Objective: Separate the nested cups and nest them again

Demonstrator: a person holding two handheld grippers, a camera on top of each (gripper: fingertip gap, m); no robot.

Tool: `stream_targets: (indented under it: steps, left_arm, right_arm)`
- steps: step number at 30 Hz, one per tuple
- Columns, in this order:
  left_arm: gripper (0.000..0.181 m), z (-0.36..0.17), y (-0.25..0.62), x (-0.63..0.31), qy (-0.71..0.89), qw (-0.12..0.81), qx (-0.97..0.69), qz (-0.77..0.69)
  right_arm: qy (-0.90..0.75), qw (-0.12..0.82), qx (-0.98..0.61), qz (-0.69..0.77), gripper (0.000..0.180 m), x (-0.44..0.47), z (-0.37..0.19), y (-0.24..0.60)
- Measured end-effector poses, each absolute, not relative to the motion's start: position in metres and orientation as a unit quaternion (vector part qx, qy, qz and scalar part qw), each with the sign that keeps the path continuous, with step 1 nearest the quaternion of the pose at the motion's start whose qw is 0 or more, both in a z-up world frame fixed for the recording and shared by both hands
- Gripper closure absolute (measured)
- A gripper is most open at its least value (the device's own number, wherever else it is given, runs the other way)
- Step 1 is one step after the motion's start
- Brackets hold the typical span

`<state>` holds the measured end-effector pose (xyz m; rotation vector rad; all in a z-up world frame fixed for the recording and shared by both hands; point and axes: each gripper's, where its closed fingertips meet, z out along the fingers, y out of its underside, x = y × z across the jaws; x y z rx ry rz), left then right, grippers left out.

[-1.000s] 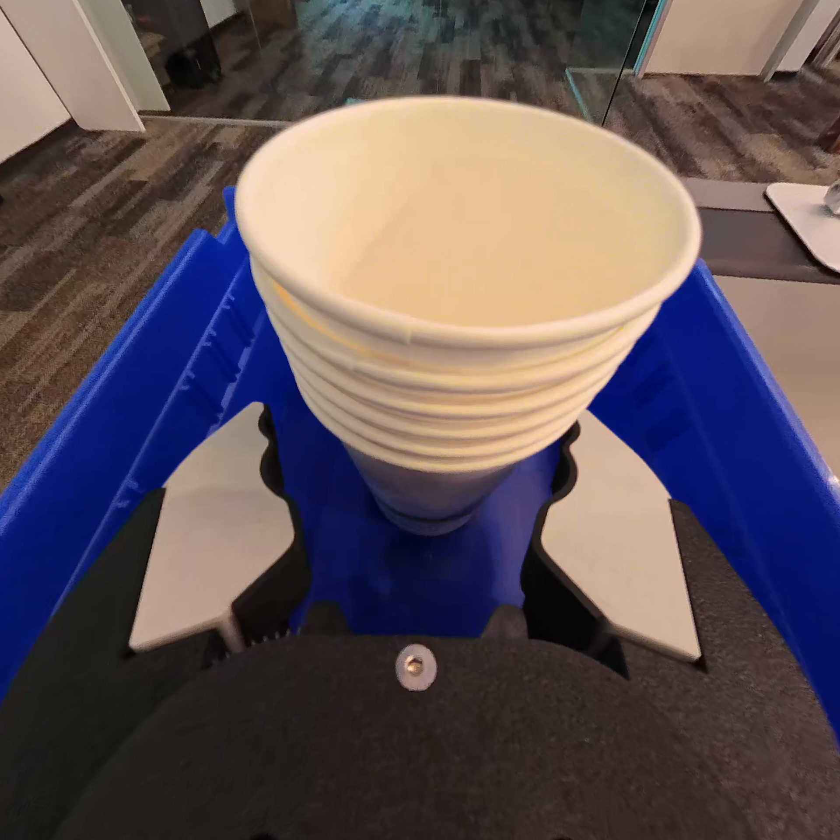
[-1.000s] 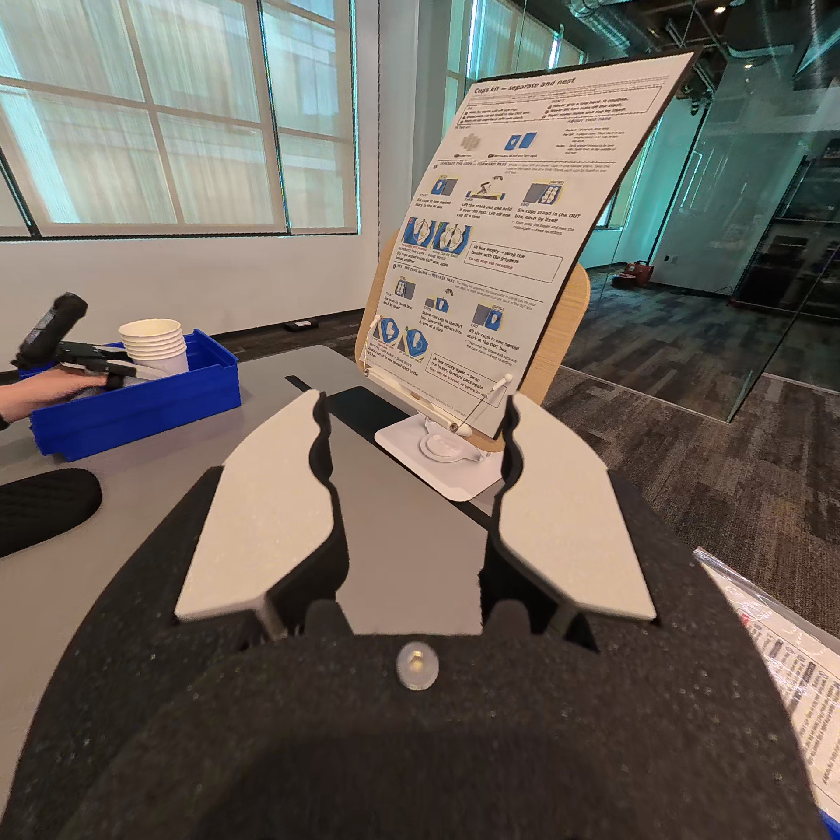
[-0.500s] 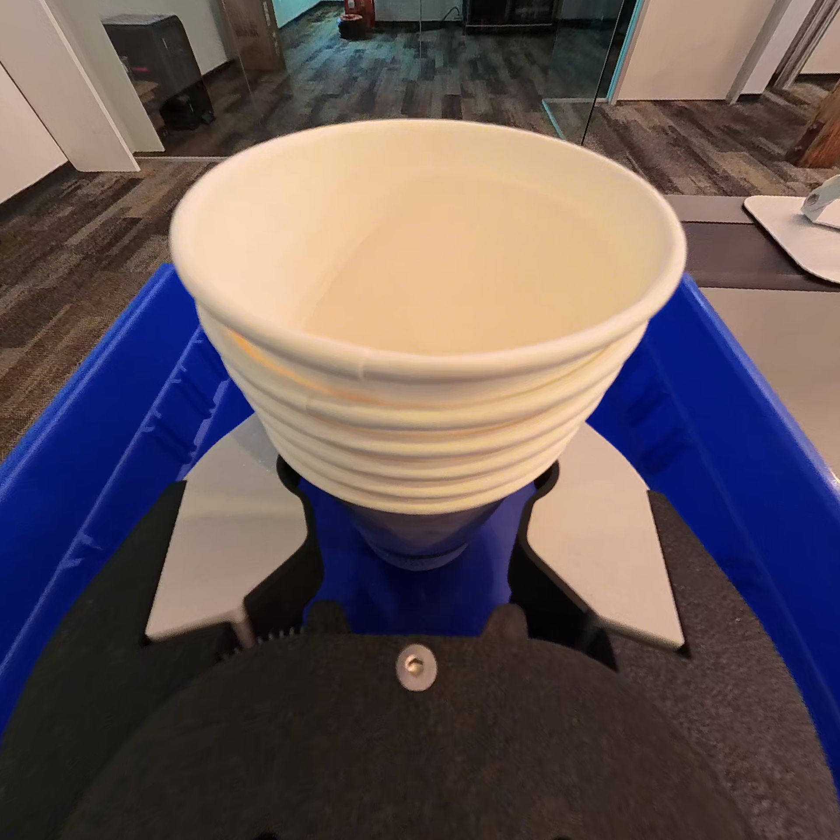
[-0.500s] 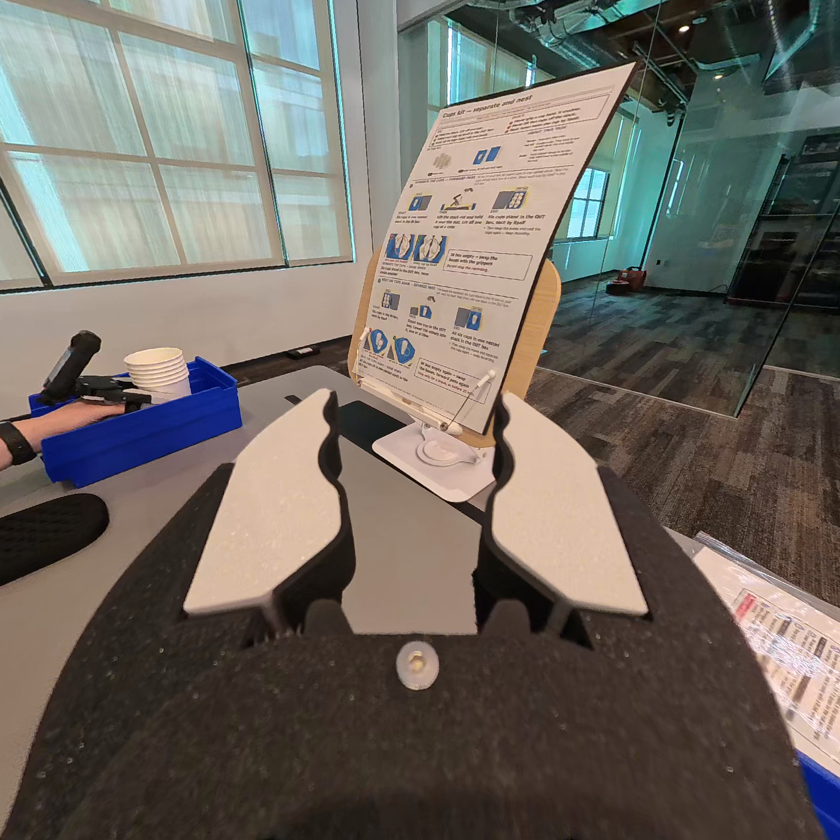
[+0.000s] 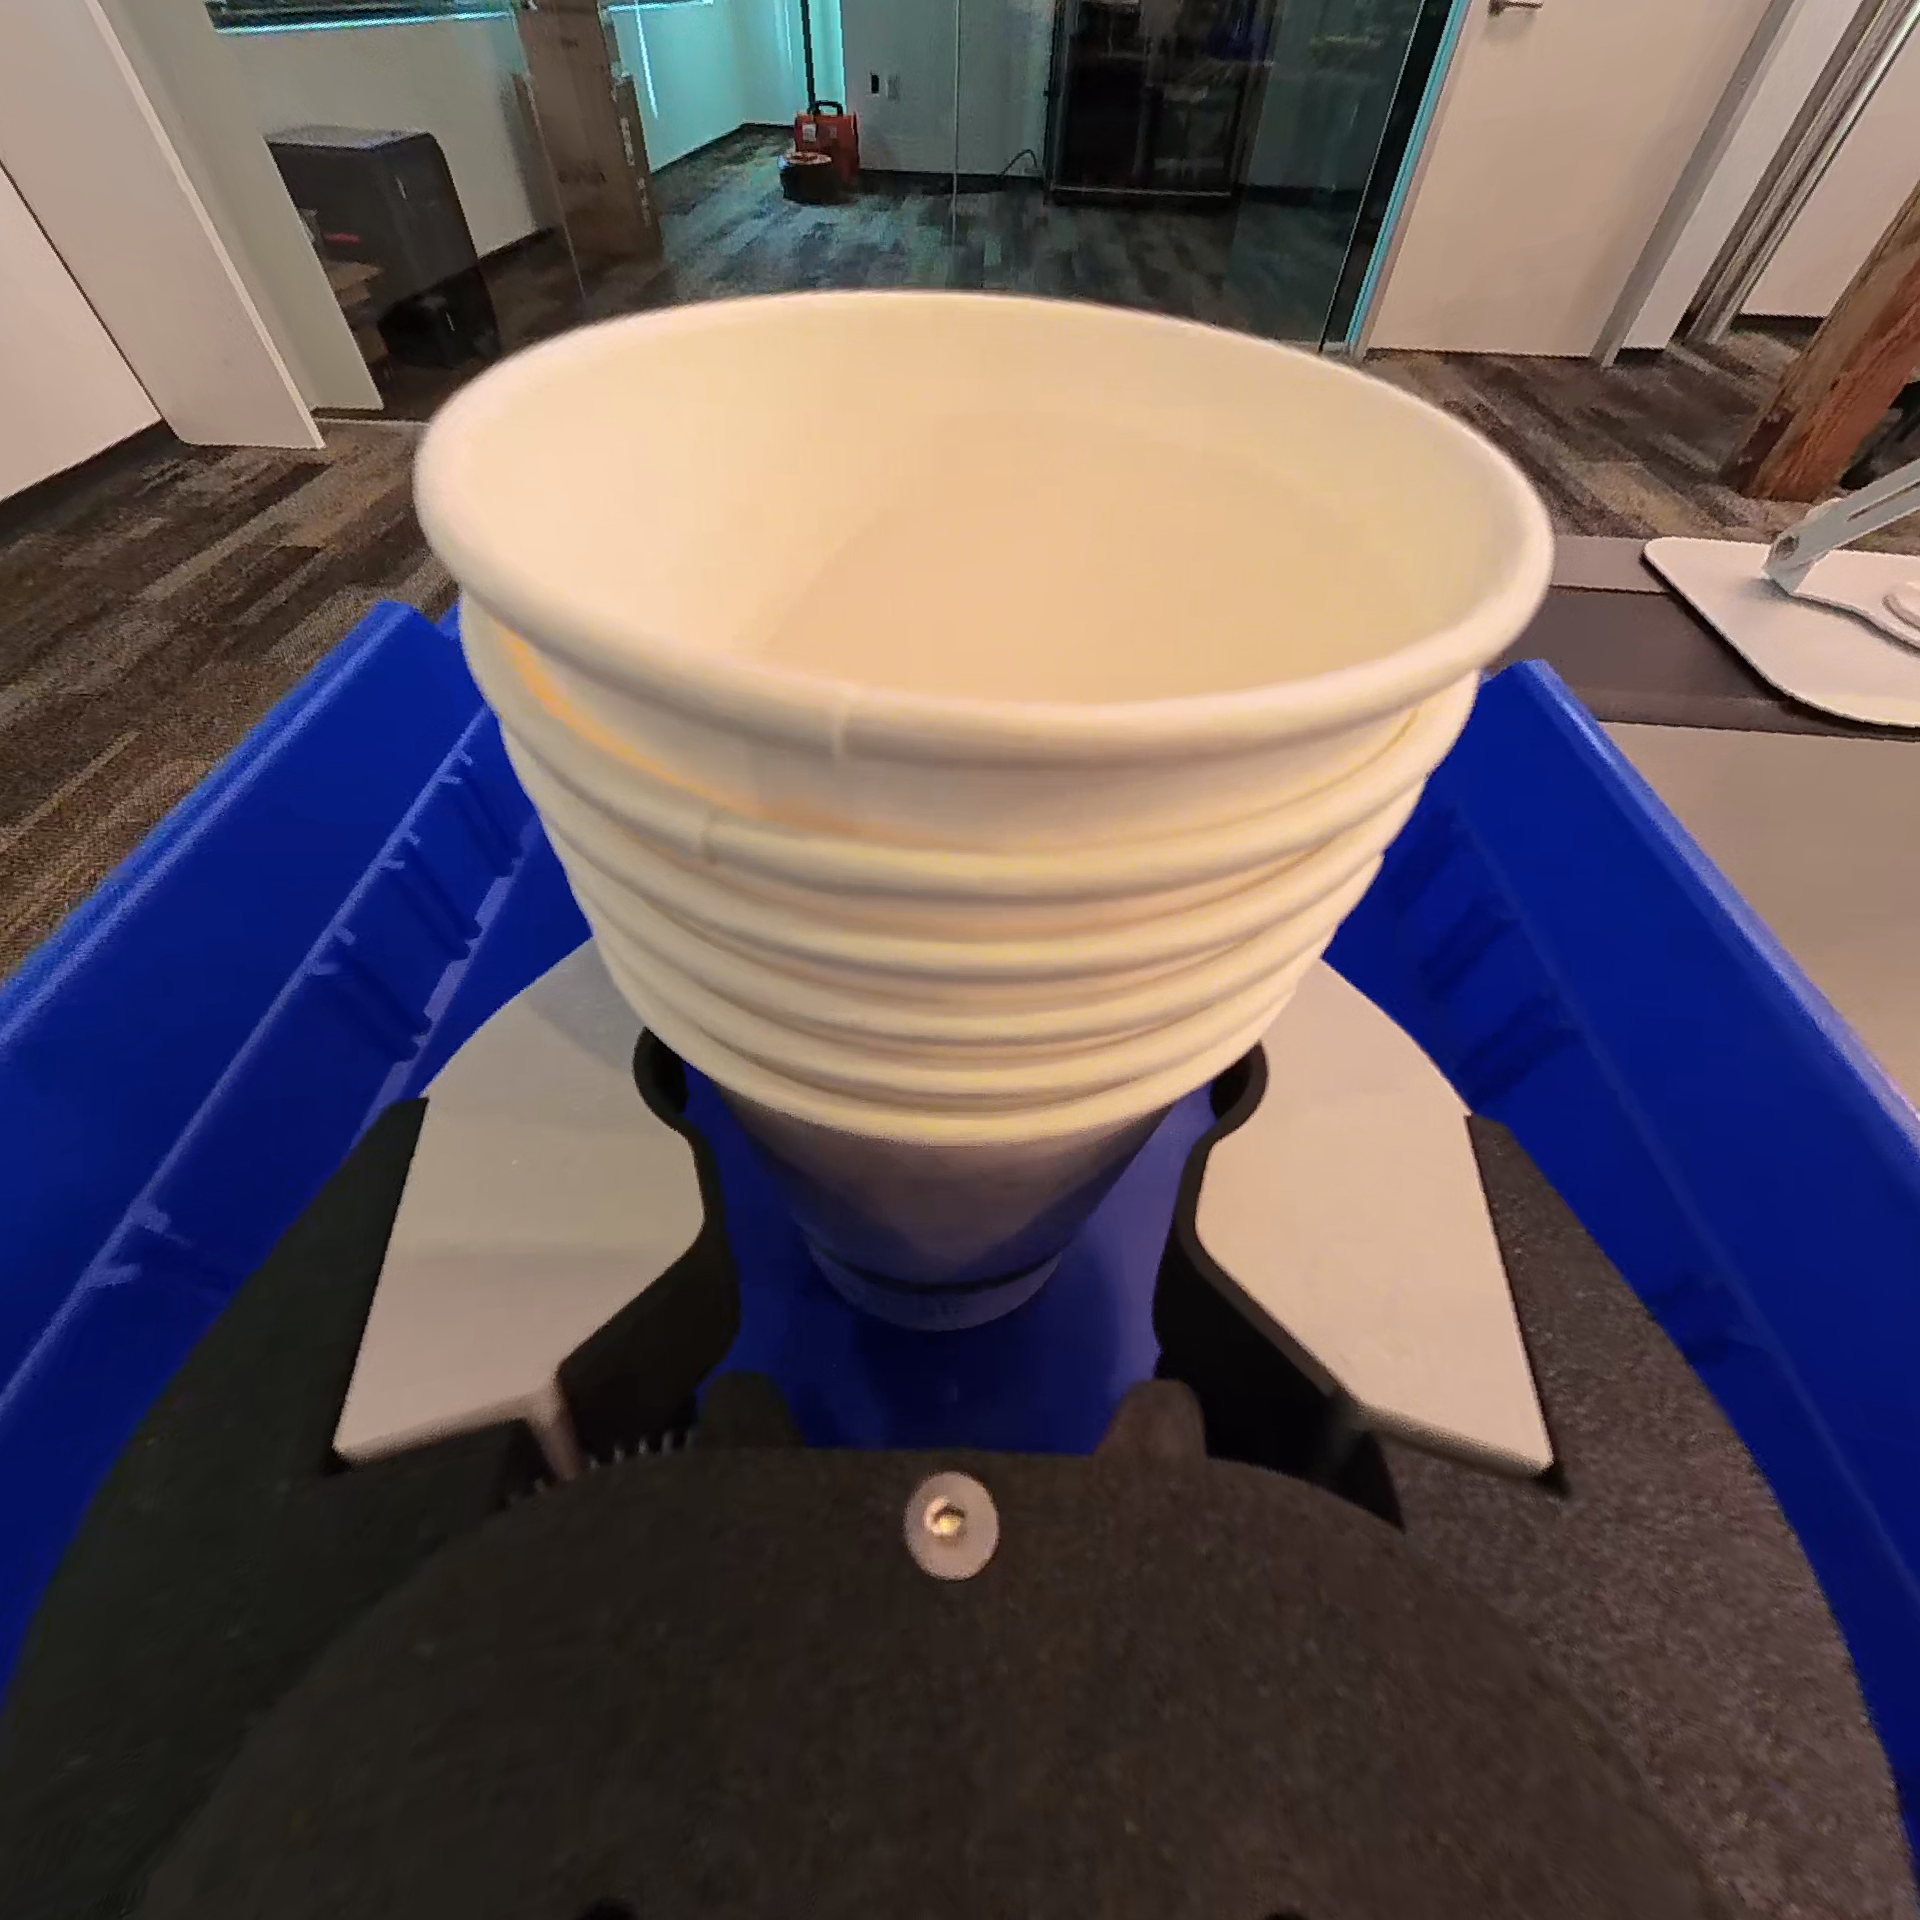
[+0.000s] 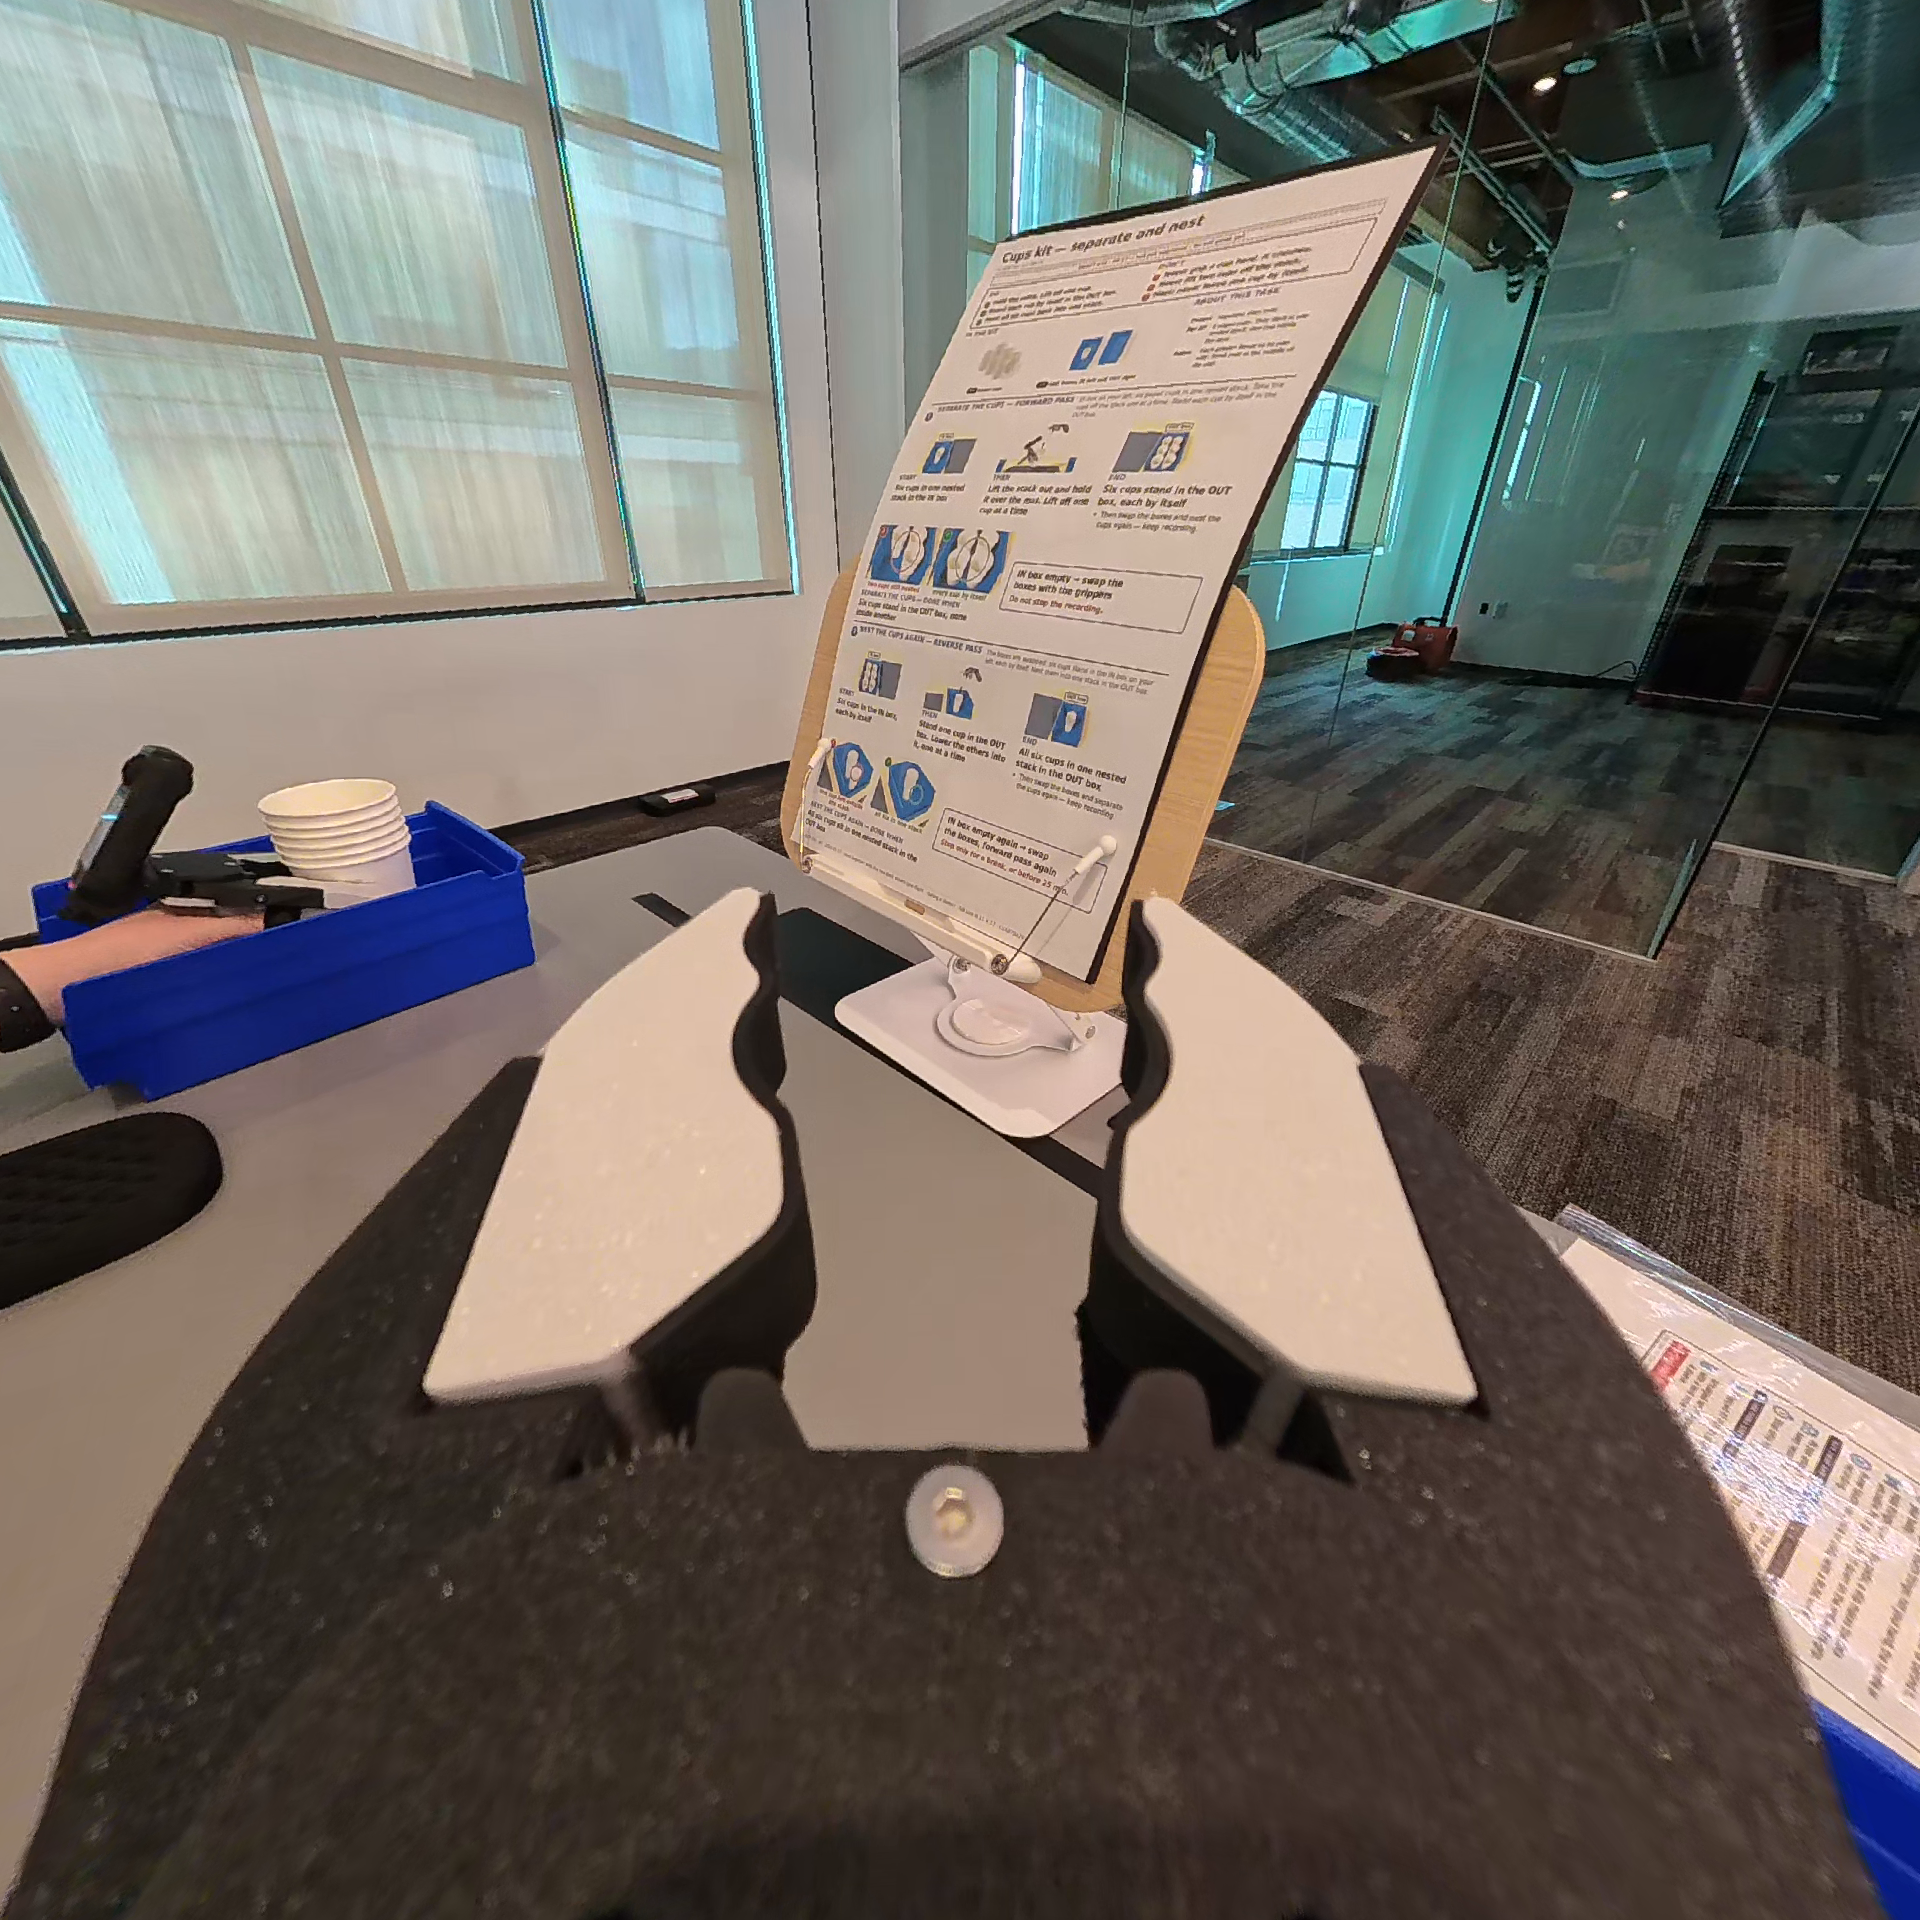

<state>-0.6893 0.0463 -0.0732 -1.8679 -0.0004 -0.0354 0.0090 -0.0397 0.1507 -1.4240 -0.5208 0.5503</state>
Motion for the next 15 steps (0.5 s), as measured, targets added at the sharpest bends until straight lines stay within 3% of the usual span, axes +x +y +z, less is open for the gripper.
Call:
stream_targets:
  steps: [15]
  left_arm:
    - [0.084, -0.06, 0.041, -0.689, 0.013, 0.576, -0.817, -0.03]
  right_arm:
    - [-0.235, 0.679, -0.644, 0.263, 0.119, 0.006, 0.135, -0.032]
